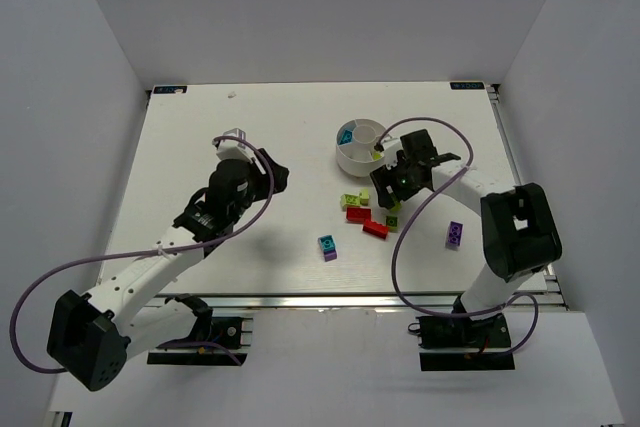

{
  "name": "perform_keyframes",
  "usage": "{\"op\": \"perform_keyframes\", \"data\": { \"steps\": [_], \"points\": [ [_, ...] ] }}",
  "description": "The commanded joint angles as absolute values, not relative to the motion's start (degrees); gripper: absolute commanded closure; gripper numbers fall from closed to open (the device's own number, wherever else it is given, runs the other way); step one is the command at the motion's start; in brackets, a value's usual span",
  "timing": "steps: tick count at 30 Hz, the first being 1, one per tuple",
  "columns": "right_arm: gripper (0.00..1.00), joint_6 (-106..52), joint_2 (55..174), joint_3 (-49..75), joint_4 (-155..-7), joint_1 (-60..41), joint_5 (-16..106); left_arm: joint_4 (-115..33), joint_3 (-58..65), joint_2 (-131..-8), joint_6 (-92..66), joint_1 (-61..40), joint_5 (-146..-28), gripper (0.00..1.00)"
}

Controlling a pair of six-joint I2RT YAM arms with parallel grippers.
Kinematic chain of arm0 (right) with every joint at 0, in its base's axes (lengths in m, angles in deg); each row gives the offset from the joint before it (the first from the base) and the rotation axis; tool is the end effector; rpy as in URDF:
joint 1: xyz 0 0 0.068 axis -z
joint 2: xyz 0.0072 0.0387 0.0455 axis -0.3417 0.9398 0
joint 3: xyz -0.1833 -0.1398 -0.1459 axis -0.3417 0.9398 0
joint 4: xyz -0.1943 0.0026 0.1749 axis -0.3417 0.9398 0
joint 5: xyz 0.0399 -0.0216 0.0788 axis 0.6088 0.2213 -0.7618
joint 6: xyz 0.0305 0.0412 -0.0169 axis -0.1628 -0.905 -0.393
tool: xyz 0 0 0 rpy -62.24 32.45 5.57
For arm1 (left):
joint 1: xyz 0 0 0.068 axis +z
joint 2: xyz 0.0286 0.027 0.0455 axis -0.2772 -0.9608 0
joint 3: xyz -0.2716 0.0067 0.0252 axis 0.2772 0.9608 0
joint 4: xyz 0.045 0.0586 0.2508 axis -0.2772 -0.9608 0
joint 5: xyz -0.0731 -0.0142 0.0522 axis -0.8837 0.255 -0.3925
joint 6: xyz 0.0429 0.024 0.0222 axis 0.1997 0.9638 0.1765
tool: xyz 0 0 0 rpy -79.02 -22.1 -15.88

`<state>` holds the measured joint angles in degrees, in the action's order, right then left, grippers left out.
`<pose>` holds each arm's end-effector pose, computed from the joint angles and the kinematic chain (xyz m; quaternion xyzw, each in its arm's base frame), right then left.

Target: Sort the legos into containers by color

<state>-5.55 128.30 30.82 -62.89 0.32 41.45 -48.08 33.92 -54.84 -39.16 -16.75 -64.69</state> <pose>0.3132 0.1193 0.1878 -0.3084 0.9005 0.1058 0.2879 0.2063 -0.1229 0.2776 -0.1061 0.8269 -0.2303 0.5019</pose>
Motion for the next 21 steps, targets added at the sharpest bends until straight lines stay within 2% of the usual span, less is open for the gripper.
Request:
{"op": "perform_keyframes", "data": {
  "steps": [1, 7, 9, 10, 11, 21],
  "points": [
    [0.23, -9.88, 129.86, 25.87, -64.56, -0.85, 47.99, -49.53, 33.73, -52.53, -39.79, -16.60, -62.94, 0.25],
    [0.33, -9.79, 131.45, 26.04, -64.73, -1.56, 50.27, -49.09, 34.96, -51.39, -40.58, -16.60, -62.50, 0.25],
    [0.33, -9.62, 131.97, 26.39, -65.17, -1.56, 50.36, -49.09, 35.14, -51.39, -40.58, -16.60, -62.50, 0.25],
    [0.40, -9.53, 132.15, 26.39, -65.26, -1.56, 50.28, -49.09, 35.14, -51.56, -40.58, -16.60, -62.50, 0.25],
    [0.42, -9.44, 132.59, 26.39, -65.17, -1.64, 50.10, -49.17, 35.05, -51.82, -40.49, -16.60, -62.50, 0.25],
    [0.42, -9.70, 132.94, 26.31, -65.17, -2.43, 49.04, -49.17, 33.64, -53.49, -39.88, -16.60, -62.76, 0.25]
  ]
}}
